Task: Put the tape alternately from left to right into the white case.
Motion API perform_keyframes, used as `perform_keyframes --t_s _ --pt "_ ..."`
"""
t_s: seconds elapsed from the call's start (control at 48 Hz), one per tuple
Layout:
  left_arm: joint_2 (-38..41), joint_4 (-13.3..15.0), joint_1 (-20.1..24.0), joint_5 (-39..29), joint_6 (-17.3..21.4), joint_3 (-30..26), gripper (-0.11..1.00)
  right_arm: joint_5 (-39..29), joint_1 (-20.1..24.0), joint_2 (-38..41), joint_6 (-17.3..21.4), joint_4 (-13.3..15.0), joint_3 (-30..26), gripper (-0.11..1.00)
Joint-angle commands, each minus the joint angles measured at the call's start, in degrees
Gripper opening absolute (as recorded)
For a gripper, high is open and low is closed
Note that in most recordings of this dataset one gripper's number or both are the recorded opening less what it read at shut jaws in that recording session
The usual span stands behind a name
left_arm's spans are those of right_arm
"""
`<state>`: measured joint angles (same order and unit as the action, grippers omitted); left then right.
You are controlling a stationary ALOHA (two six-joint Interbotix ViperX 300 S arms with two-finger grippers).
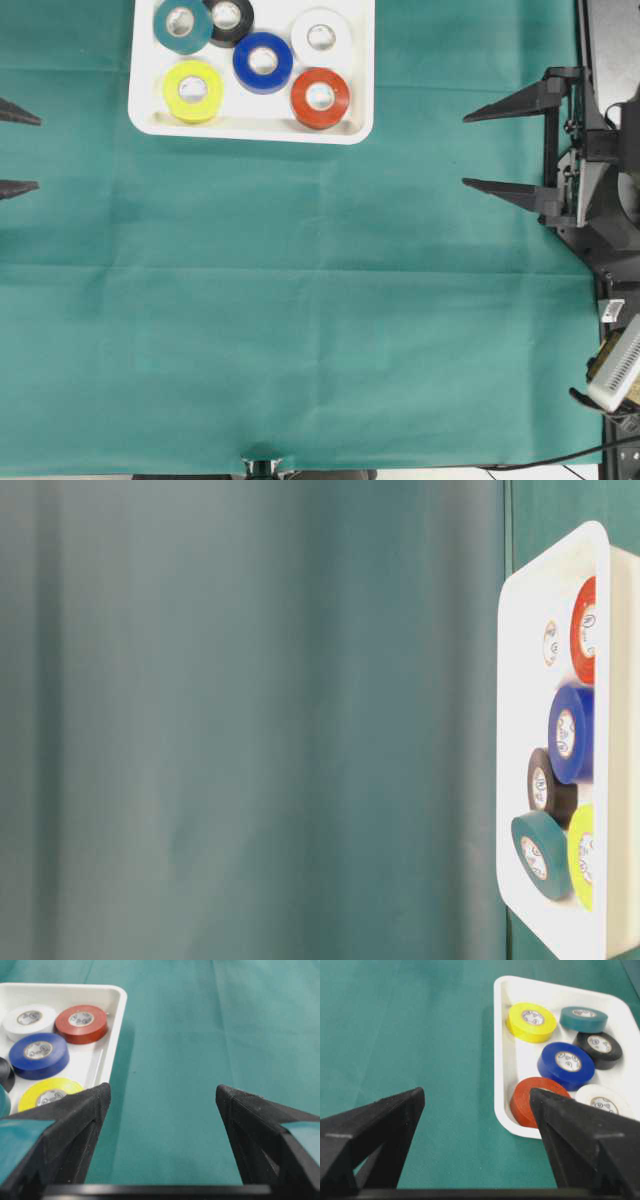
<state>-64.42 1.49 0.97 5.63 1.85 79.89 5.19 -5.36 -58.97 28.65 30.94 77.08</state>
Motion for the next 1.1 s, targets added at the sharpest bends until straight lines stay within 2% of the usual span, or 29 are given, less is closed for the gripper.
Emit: perform_keyframes --t_s 0.0,1.0,1.083 --pt "0.4 -0.2 0.2 0.3 0.1 -0.6 0.91 0.6 -0.1 -0.7 0.1 -0.2 -0.2 0.75" --pt "0.4 -0.3 -0.3 0.3 0.2 0.9 0.91 4.7 -0.1 -1.4 0.2 -0.2 3.9 0.75" --pt "0.4 -0.3 -0.4 0.3 1.1 0.9 0.91 4.7 -0.1 -1.4 0.2 -0.2 4.0 0.75"
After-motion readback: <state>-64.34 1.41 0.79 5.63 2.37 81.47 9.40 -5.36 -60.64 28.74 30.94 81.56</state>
